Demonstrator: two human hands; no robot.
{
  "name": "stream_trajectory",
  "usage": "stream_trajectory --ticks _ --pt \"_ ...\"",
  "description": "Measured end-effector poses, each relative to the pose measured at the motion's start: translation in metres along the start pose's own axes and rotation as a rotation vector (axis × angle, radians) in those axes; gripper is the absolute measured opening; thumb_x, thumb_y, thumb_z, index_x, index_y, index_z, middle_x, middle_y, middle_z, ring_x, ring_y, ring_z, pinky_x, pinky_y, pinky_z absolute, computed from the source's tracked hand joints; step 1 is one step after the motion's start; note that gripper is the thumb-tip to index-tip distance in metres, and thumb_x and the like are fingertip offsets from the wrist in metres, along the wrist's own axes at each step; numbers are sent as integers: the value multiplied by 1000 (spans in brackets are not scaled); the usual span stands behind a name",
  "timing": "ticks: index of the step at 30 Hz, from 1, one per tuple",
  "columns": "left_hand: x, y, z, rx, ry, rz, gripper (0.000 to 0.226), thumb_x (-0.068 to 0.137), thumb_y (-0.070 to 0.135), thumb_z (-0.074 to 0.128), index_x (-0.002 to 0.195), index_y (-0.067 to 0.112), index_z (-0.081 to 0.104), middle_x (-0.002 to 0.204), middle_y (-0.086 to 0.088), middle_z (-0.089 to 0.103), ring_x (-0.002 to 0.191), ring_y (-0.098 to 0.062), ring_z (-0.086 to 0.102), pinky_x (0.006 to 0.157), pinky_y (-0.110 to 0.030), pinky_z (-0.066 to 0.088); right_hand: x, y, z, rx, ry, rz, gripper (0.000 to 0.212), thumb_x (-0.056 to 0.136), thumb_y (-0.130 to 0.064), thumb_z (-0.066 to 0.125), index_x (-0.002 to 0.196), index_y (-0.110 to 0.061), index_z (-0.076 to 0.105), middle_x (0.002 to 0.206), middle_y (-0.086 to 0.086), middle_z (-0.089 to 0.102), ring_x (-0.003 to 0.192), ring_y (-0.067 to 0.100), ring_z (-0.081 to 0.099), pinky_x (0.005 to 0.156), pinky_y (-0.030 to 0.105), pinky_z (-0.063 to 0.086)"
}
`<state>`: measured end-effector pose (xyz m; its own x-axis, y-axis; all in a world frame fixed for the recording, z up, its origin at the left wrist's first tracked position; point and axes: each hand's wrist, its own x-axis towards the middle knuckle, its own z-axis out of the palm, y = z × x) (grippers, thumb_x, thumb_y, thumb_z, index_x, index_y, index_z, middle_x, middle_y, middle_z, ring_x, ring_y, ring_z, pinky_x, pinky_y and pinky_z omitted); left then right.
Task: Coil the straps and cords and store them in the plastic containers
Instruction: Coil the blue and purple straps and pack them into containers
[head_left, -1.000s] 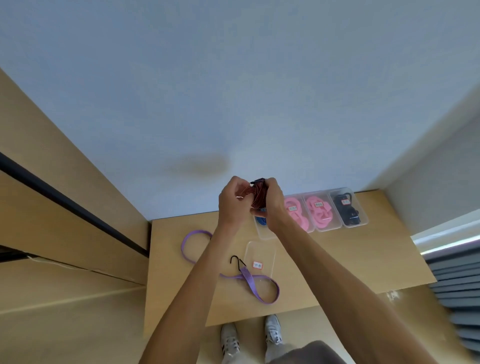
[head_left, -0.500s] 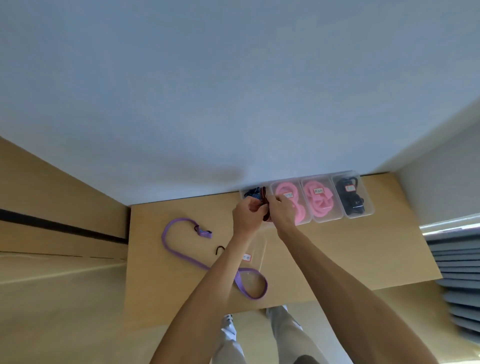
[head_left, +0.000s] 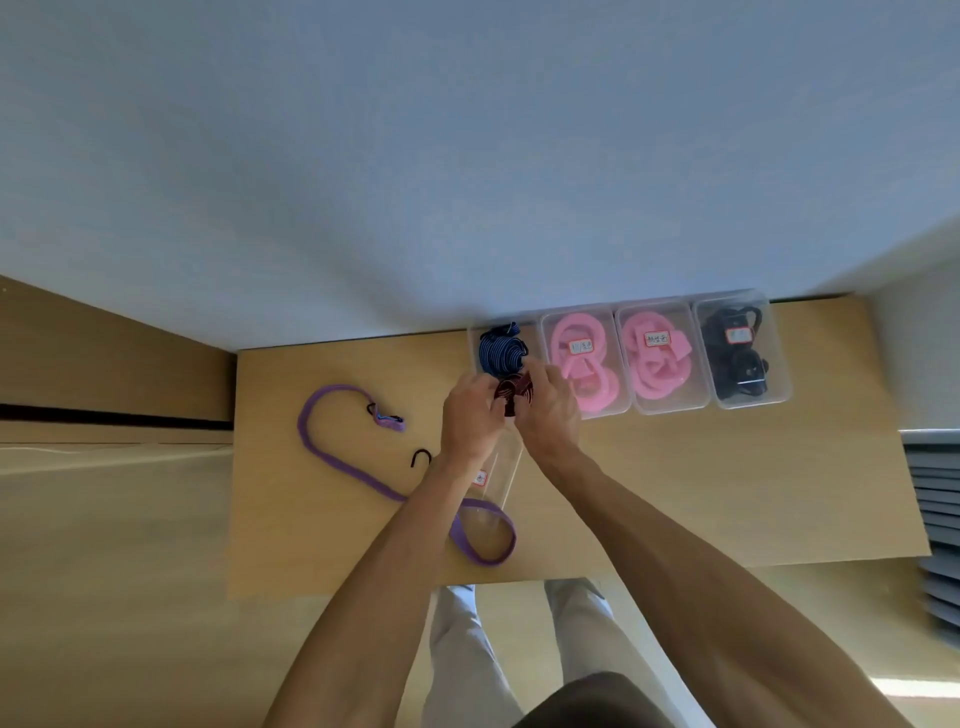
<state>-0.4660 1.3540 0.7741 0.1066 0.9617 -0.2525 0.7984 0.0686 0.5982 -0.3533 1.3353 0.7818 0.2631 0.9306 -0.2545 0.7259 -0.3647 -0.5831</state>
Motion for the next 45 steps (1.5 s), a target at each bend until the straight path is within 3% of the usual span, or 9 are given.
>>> stream_trajectory --ticks 6,10,14,19,27,31,37,41,45 --pt "-1 -3 2 217 -81 160 18 90 12 66 108 15 69 101 0 67 92 -19 60 78 -33 52 4 13 4 -319 30 -108 26 79 -2 68 102 -13 71 107 5 68 108 33 55 91 48 42" --pt "1 -3 3 258 -80 190 16 88 6 66 104 9 68 100 -6 68 91 -25 60 75 -38 52 7 11 10 -474 -23 -108 36 76 5 66 108 -13 66 128 10 55 124 35 44 99 47 32" --pt "-5 -5 -2 267 -15 217 15 86 5 70 100 7 71 98 -7 67 90 -26 60 73 -39 53 2 8 6 -507 -24 -98 29 82 2 57 104 -13 66 110 5 64 111 30 48 96 43 35" --pt "-5 -11 -5 313 -74 215 21 91 10 65 111 12 72 110 -4 64 102 -22 55 81 -34 49 -11 11 12 -589 -108 -108 20 84 -2 57 100 -11 66 110 7 68 128 33 43 106 47 31" --pt "-19 -20 -7 365 -23 297 23 79 2 72 100 12 73 104 -3 68 94 -24 60 78 -36 51 -20 8 19 -443 22 -189 3 82 -13 71 81 -16 69 91 0 71 107 29 59 90 44 39" --pt "-12 -19 1 474 -31 240 12 82 7 67 87 16 73 96 1 67 100 -24 55 92 -39 40 -9 10 24 -472 -58 -141 11 84 -13 73 75 -18 67 90 -3 73 131 32 49 112 52 22" --pt "-4 -12 4 582 -85 251 16 81 11 62 85 18 76 90 2 64 103 -25 50 107 -43 27 1 16 24 -535 -157 -163 11 88 -15 66 80 -23 64 101 -9 72 142 22 36 117 53 7" --pt "0 -10 0 566 -69 340 19 81 12 65 98 14 71 102 -2 65 105 -25 54 107 -41 33 1 13 16 -537 -94 -179 9 82 -16 71 77 -22 67 100 -4 69 133 27 44 112 56 17" --pt "-3 -6 7 500 -87 346 20 79 3 63 94 15 72 92 -1 68 95 -23 58 101 -38 35 -6 23 15 -480 -4 -244 22 67 -4 83 68 -18 67 76 -3 69 117 30 58 103 56 30"
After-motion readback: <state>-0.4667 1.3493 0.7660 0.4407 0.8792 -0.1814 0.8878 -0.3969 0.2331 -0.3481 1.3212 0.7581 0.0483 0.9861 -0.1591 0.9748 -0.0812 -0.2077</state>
